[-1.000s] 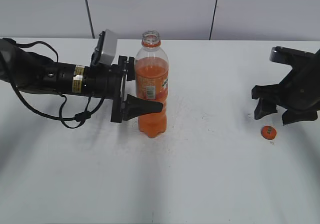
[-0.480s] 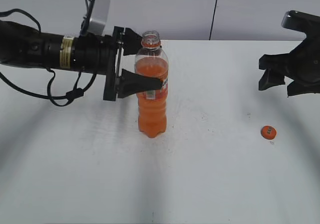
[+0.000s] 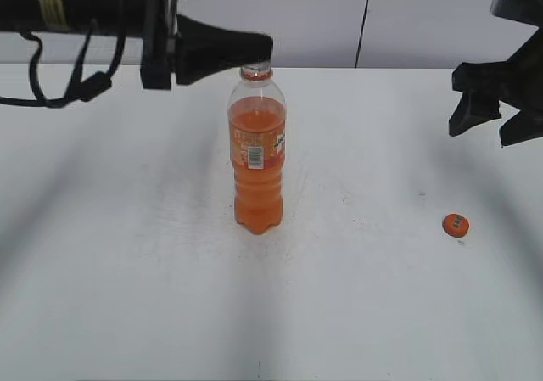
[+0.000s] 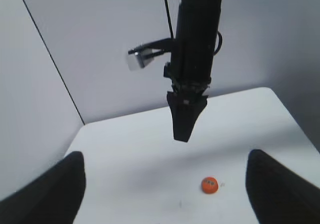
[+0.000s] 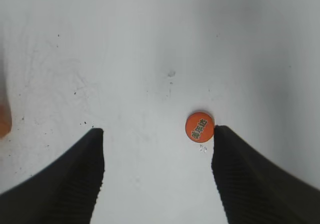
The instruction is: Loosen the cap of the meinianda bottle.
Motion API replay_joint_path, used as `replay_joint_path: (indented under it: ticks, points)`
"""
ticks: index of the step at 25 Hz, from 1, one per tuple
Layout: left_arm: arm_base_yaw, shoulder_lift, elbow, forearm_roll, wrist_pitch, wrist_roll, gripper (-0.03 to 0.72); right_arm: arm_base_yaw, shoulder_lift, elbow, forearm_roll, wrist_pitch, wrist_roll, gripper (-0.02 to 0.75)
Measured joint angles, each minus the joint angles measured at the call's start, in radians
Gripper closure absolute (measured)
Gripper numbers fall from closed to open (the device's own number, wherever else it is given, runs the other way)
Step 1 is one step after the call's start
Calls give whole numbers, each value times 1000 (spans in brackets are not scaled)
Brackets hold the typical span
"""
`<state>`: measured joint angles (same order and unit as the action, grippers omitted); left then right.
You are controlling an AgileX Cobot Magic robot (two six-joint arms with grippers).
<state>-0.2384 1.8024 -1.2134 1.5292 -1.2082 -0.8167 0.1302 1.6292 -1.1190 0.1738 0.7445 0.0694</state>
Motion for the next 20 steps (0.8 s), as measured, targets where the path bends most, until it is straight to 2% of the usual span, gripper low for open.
replay_joint_path:
  ticks: [3,6,9,11,14,20]
  points:
    - [0,-90,0,-8,-1,-104,98,0,-38,-3,0,22,0,234]
    - [0,-186,0,-6,50,-312,98,0,-84,-3,0,50,0,234]
    - [0,-281,0,46,233,-440,98,0,-132,-3,0,77,-2,234]
    - [0,-339,0,123,369,-519,98,0,-163,-4,0,94,-12,234]
    - [2,-385,5,265,560,-706,98,0,-201,-5,0,104,-19,234]
    - [80,-380,90,290,855,-892,98,0,-243,-5,0,132,-20,234]
